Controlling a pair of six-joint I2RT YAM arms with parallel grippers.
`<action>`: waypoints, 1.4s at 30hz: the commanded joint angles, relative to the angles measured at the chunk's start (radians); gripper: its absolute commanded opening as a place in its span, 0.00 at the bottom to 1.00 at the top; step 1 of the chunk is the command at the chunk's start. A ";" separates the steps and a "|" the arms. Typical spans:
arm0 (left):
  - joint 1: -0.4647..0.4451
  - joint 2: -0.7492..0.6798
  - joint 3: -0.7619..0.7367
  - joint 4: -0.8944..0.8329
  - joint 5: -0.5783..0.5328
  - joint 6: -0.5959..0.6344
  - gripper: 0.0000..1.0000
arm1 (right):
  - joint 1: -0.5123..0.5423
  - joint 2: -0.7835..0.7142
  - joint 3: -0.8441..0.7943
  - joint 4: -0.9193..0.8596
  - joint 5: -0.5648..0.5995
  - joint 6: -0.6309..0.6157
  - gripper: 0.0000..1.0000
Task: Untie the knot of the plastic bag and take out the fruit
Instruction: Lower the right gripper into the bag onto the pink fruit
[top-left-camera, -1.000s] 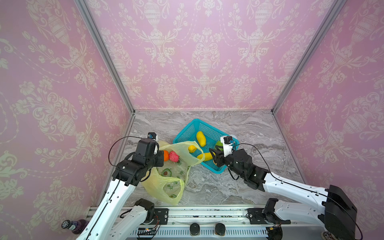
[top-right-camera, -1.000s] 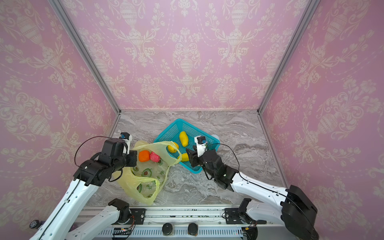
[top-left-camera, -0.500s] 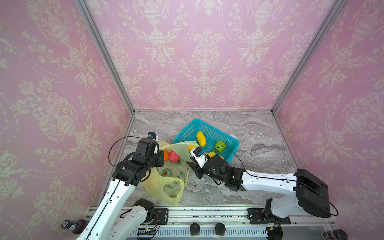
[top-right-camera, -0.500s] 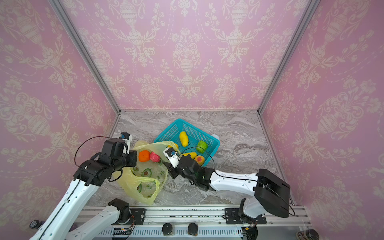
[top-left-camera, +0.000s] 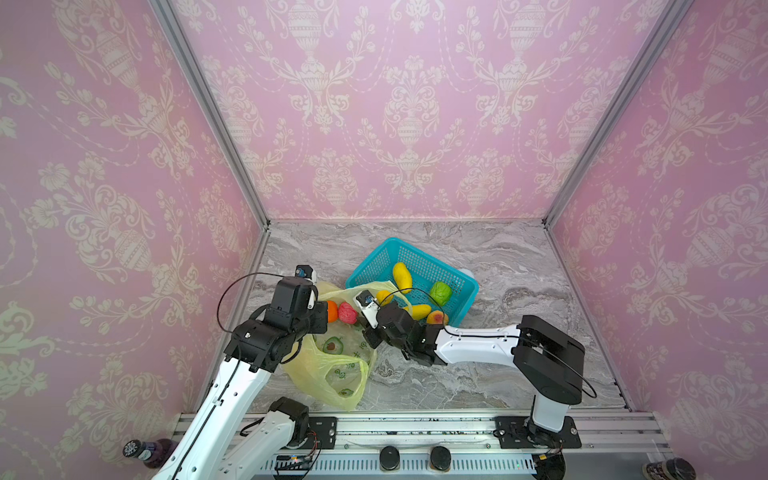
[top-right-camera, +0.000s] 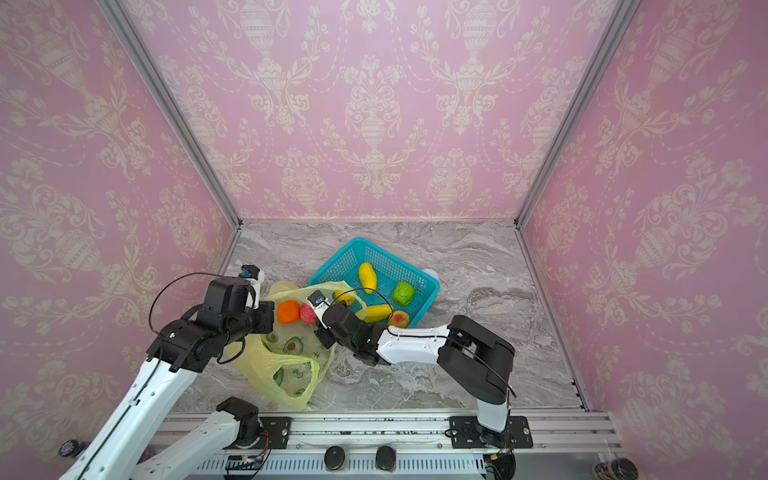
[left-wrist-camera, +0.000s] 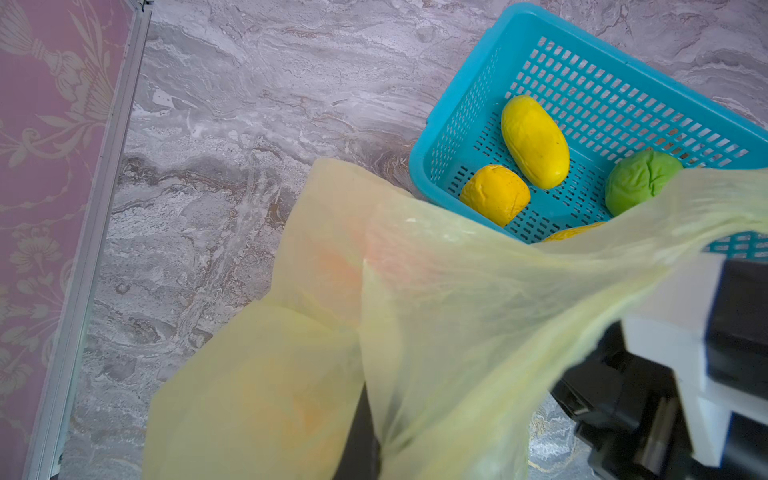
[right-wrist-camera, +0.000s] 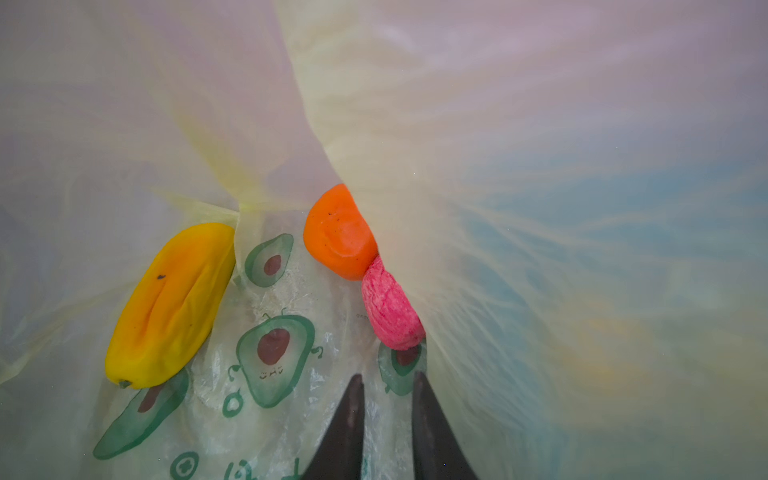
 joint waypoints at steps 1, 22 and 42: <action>-0.007 -0.008 -0.013 0.006 0.010 -0.004 0.00 | 0.001 0.033 0.048 -0.034 0.001 0.022 0.25; -0.007 -0.009 -0.013 0.005 0.010 -0.003 0.00 | 0.076 0.327 0.356 -0.141 0.231 -0.048 0.75; -0.007 -0.012 -0.013 0.006 0.017 -0.003 0.00 | 0.058 0.591 0.712 -0.454 0.633 0.002 0.95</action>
